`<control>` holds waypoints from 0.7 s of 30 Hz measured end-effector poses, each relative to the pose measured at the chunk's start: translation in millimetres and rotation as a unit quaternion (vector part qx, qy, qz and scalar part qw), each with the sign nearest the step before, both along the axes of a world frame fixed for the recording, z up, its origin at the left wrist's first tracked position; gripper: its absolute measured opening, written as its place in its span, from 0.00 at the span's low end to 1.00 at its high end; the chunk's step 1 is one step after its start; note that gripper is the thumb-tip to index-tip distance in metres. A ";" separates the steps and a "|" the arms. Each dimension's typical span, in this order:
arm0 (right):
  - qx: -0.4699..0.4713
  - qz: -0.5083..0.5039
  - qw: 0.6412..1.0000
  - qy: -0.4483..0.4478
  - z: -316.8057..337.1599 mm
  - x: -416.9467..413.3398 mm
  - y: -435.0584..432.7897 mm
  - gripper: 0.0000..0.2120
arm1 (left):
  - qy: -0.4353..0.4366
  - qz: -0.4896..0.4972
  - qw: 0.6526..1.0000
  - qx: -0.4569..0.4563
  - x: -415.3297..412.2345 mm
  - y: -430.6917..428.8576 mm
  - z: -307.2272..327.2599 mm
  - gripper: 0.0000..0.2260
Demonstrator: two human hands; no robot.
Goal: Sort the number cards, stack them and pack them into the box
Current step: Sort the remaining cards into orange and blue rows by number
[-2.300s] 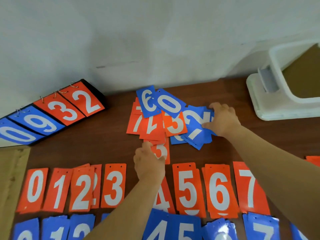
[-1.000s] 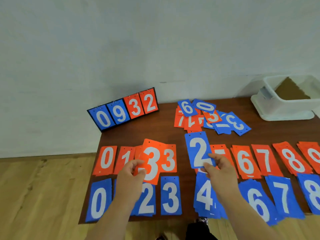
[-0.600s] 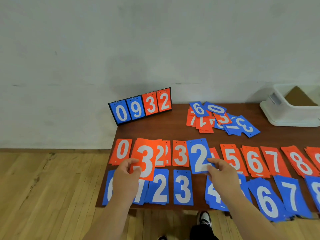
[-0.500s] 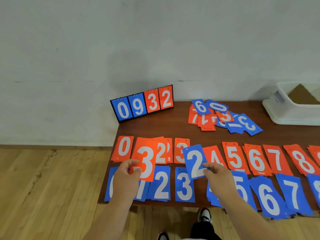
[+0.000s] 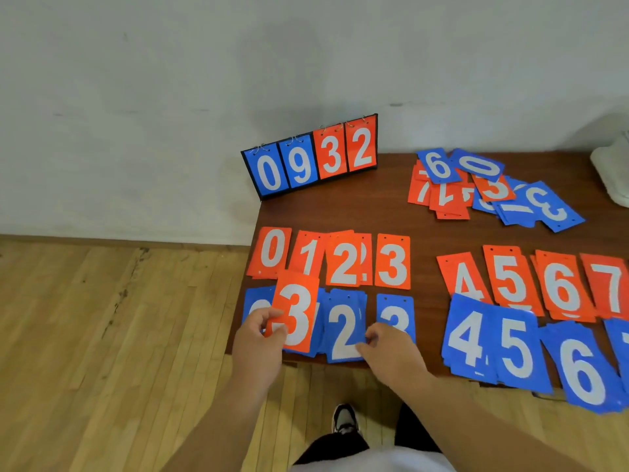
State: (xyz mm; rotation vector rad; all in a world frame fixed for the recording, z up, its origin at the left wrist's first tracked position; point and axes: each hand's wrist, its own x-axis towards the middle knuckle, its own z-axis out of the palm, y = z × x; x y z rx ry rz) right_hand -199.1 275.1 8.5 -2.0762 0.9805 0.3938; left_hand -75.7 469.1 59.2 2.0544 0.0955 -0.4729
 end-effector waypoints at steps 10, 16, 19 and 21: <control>-0.042 -0.081 0.995 -0.025 33.3 -25.9 -82.8 0.12 | 0.007 -0.137 0.991 -0.001 0.3 -105.0 -21.9 0.11; -0.038 -0.137 0.990 -0.013 36.2 -67.1 -159.5 0.10 | -0.024 -0.184 0.981 0.058 9.1 -203.7 -40.7 0.11; -0.036 -0.152 0.988 0.007 32.0 -78.3 -196.0 0.11 | -0.044 -0.200 0.973 0.110 9.2 -239.3 -50.4 0.11; -0.049 -0.149 0.987 0.019 29.0 -79.6 -219.0 0.11 | -0.046 -0.203 0.965 0.160 10.2 -252.6 -57.8 0.11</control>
